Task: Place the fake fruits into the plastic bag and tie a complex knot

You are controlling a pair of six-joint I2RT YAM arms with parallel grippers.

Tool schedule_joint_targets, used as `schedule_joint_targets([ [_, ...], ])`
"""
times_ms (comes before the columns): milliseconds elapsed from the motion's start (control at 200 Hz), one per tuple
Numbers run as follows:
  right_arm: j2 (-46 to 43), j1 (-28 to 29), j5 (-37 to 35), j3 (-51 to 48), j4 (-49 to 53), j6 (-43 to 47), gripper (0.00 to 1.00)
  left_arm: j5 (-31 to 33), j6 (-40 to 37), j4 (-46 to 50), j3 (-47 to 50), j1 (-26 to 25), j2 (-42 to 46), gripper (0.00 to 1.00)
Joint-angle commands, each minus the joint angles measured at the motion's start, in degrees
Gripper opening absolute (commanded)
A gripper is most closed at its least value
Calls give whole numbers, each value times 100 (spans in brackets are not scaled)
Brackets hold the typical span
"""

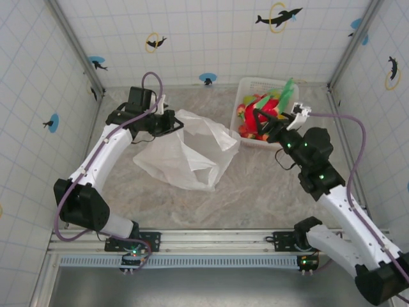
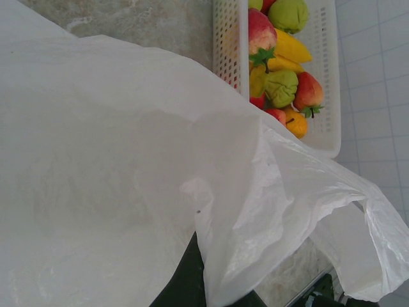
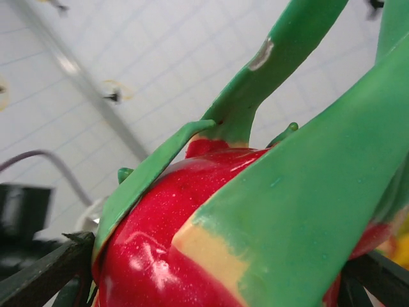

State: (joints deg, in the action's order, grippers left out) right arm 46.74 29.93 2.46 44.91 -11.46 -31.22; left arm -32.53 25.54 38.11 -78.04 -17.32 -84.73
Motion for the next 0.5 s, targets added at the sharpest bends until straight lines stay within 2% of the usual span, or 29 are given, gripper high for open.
schedule_joint_targets([
  [0,-111,669,-441,-11,-832,713,60,-31,-95,39,-80,-34,9,0],
  [120,277,1763,-1172,226,-806,1681,60,-50,-99,30,-89,-33,17,0],
  [200,693,2261,-1664,380,-867,2238,60,-55,-93,30,-104,-33,26,0],
  [355,1571,2739,-2129,711,-1076,2817,59,-60,-79,57,-125,-34,60,0],
  [495,2286,2943,-2323,927,-1305,3075,59,-60,-91,83,-126,-34,82,0],
])
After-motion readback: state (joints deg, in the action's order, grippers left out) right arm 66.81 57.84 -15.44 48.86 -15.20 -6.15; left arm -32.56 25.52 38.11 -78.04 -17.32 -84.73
